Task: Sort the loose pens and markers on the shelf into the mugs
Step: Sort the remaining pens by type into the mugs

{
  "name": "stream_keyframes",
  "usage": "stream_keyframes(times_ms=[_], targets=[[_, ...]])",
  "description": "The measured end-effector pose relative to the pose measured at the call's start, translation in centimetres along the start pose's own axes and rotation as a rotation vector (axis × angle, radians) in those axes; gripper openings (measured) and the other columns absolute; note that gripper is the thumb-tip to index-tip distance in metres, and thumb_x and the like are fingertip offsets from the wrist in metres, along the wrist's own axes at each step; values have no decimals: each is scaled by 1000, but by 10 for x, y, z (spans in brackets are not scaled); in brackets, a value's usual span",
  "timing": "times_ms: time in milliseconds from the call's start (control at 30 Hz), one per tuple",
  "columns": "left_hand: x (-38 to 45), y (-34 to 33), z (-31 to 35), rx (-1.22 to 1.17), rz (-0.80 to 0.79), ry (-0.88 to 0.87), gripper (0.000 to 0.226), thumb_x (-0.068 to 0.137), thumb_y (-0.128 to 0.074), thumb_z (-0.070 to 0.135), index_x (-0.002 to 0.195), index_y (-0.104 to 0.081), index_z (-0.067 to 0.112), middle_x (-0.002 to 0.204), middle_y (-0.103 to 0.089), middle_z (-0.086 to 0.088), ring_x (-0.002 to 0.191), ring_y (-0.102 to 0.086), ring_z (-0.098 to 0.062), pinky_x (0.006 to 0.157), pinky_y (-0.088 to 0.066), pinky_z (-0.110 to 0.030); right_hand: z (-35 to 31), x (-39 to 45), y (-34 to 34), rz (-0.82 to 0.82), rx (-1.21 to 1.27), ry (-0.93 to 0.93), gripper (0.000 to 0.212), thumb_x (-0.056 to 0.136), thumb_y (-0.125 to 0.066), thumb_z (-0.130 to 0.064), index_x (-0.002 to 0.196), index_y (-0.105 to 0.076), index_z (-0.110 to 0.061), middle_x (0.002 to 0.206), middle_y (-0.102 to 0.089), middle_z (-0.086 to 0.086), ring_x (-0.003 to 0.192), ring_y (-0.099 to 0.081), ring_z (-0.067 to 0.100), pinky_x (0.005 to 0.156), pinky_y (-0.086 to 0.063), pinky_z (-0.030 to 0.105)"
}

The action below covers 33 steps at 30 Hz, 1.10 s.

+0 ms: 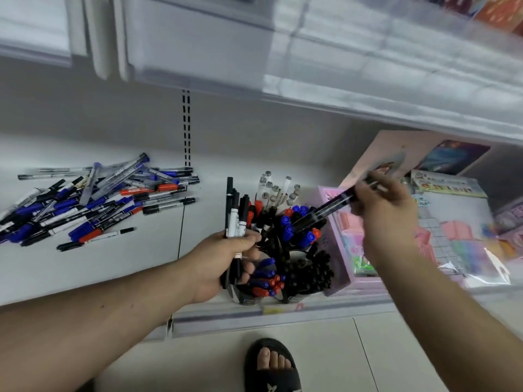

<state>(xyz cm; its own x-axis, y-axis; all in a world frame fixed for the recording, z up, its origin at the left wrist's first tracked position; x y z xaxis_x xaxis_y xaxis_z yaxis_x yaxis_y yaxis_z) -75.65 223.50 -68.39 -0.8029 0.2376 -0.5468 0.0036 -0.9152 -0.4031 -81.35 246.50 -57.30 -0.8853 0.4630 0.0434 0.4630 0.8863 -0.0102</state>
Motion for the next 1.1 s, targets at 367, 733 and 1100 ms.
stream_keyframes(times_ms=[367, 733, 1100], targets=[[16, -7, -6, 29, -4, -11, 19, 98, -55, 25, 111, -66, 16, 64, -51, 2, 49, -42, -11, 46, -39, -25, 15, 22, 21, -23, -283, 383, 27, 91, -62, 0, 114, -61, -13, 94, -66, -7, 87, -64, 2, 85, -51, 21], [22, -2, -11, 49, 3, -11, 21, 99, -55, 27, 114, -66, 17, 64, -48, 3, 50, -41, -10, 48, -37, -25, 41, 28, -11, -133, -540, 423, 21, 92, -65, -14, 110, -62, -23, 85, -65, -13, 78, -63, 9, 73, -45, 6], [19, 6, -11, 42, -7, -14, 20, 100, -53, 25, 114, -66, 19, 63, -47, 4, 50, -40, -10, 49, -36, -26, 74, 13, -42, -362, -987, 642, 28, 89, -69, -14, 117, -69, -11, 102, -72, 12, 89, -67, 32, 81, -54, 37]])
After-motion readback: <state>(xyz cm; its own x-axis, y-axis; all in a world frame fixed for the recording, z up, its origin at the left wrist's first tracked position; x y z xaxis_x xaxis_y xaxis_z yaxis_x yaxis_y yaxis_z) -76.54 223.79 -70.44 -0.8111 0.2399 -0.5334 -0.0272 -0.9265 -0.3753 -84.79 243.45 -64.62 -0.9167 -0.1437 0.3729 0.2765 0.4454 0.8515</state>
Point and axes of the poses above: each hand's wrist, its own x-axis towards the middle knuckle, its own y-axis out of the back of the hand, z = x × y, the point moved 6 cm from there along x, towards the middle knuckle
